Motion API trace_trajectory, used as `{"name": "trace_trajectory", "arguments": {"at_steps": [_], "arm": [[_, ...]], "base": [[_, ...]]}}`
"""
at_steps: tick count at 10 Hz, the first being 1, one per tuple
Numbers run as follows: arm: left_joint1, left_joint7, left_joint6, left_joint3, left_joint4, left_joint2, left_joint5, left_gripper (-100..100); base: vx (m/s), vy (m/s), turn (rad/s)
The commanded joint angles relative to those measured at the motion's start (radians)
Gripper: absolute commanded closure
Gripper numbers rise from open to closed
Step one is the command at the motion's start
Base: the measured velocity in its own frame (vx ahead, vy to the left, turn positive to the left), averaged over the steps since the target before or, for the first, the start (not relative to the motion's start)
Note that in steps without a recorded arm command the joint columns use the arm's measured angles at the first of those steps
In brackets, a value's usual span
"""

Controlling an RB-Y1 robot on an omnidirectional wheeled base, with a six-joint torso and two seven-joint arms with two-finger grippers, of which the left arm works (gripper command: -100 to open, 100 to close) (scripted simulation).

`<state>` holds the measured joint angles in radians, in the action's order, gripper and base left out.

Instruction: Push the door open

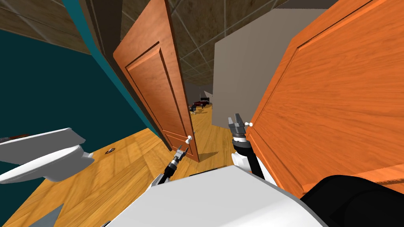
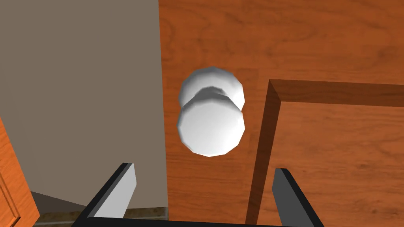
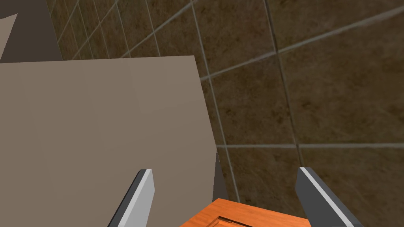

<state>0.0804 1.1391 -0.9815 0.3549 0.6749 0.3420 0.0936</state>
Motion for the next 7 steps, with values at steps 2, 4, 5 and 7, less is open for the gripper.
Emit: {"name": "trace_trajectory", "arguments": {"at_steps": [2,4,5,7], "arm": [[0.005,0.012,0.007,-0.006,-0.006,-0.012,-0.002,-100],[0.006,0.013,0.007,-0.007,-0.007,-0.014,-0.003,-100],[0.006,0.013,0.007,-0.007,-0.007,-0.014,-0.003,100],[0.006,0.013,0.007,-0.007,-0.007,-0.014,-0.003,100]], "base": [[0.197,-0.087,-0.036],[0.149,-0.045,-0.019],[-0.013,0.003,0.006],[-0.029,0.012,-0.01]]}}
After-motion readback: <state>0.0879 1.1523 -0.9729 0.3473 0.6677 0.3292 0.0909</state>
